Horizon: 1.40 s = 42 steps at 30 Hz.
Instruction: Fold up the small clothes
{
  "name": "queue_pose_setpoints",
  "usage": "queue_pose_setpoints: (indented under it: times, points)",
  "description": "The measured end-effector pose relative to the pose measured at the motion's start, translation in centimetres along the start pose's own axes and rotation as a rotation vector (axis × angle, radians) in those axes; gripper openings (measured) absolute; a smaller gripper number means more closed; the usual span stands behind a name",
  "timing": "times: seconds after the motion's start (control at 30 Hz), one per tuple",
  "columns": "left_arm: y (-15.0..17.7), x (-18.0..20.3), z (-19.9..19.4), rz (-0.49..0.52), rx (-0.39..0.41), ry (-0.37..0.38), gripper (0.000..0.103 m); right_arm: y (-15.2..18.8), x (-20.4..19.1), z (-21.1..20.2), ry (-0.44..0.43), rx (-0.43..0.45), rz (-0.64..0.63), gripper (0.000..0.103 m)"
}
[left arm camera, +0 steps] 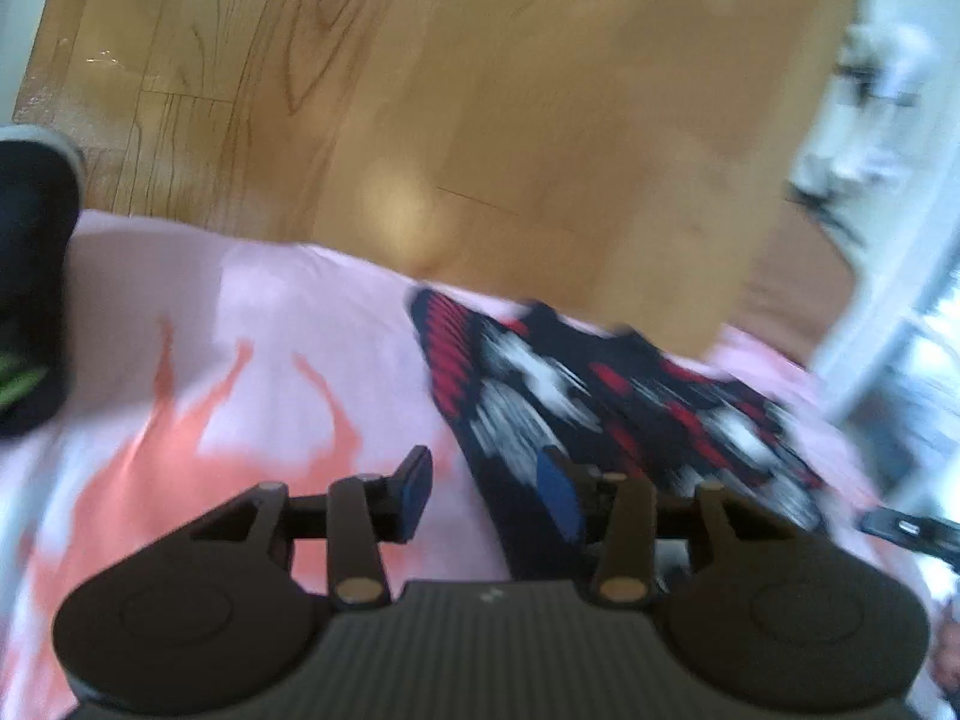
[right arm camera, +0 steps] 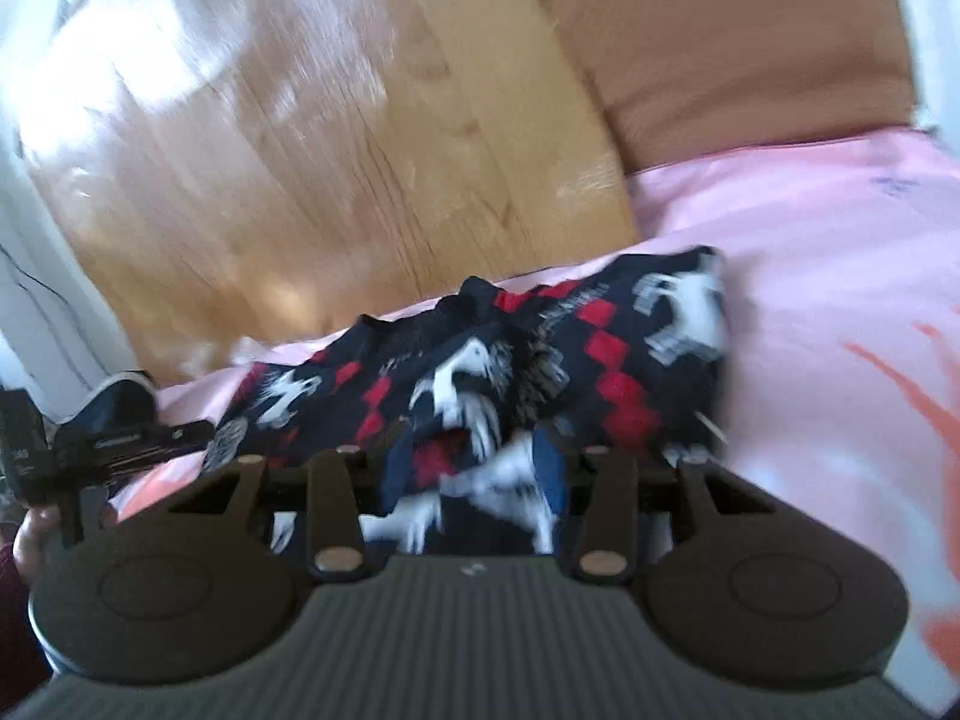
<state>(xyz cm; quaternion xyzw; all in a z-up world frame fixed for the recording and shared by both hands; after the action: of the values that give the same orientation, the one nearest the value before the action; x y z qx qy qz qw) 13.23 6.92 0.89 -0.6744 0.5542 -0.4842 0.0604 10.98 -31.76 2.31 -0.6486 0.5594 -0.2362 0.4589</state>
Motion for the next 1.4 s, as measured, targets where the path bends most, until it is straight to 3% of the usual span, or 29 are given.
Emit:
queue_pose_setpoints:
  times: [0.07,0.27,0.43,0.6,0.63,0.73,0.77,0.8,0.87,0.93,1.0,1.03,1.13,1.23,1.3,1.4]
  points:
    - [2.7,0.1,-3.9,0.027,-0.037,0.035,0.049,2.1,0.2,-3.4,0.016,-0.018,0.014,0.047]
    - [11.7,0.3,-11.4,0.03,-0.197,0.083,0.05,8.7,0.8,-12.1,0.054,-0.031,0.122,0.047]
    - [15.5,0.7,-12.9,0.011,-0.229,0.064,0.055,11.4,0.1,-13.9,0.049,-0.022,0.159,0.046]
    - [16.6,1.8,-13.0,0.005,-0.215,0.034,0.051,9.7,-0.5,-10.9,0.027,0.016,0.122,0.046]
    - [16.8,1.7,-13.3,0.009,-0.206,0.022,0.045,9.2,-0.5,-9.6,0.034,0.009,0.118,0.047]
    - [17.7,1.6,-13.4,0.002,-0.179,-0.018,0.011,8.7,-0.5,-6.1,0.066,-0.024,0.072,0.046]
    - [17.8,1.3,-13.5,-0.029,-0.164,-0.012,0.011,8.5,-1.0,-5.4,0.08,-0.019,0.035,0.034]
    - [17.9,1.3,-13.6,-0.043,-0.158,-0.014,0.011,8.5,-1.3,-5.1,0.081,-0.038,0.017,0.008]
    - [18.2,1.4,-14.1,-0.032,-0.135,-0.032,0.01,8.2,-1.4,-5.9,0.112,-0.012,0.013,0.006]
    - [18.4,1.1,-14.5,-0.028,-0.132,-0.047,0.01,8.1,-0.1,-7.9,0.233,0.038,0.009,0.005]
    - [18.2,0.7,-14.6,-0.045,-0.143,-0.039,0.011,8.7,1.8,-9.1,0.364,0.019,0.036,0.003]
    - [18.0,0.6,-14.7,-0.053,-0.15,-0.038,0.012,9.1,2.4,-9.6,0.366,0.007,0.054,0.003]
    - [17.8,0.7,-14.8,-0.076,-0.18,-0.024,0.016,10.4,2.7,-11.6,0.209,-0.007,0.152,0.008]
    - [18.4,1.2,-15.2,-0.057,-0.212,0.002,0.034,11.8,1.5,-14.0,0.058,0.004,0.175,0.014]
    - [18.9,1.5,-15.5,-0.043,-0.228,0.018,0.039,13.1,0.6,-15.4,-0.011,0.001,0.197,0.035]
    - [19.4,2.0,-15.6,-0.024,-0.243,0.029,0.041,14.8,-1.1,-16.8,-0.037,-0.029,0.181,0.043]
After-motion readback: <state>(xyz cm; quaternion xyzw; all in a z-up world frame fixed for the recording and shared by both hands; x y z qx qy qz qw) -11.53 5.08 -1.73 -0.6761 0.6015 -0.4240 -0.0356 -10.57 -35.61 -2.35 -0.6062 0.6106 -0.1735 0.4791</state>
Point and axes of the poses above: each gripper's, at about its wrist camera, not at the fingertips, and z roughly the way its jaws point, x to its right, y to its underside, the point moved 3 cm from there along z, roughly the way its jaws point, and after that the axes turned 15 degrees about -z, right-handed, at the moved point
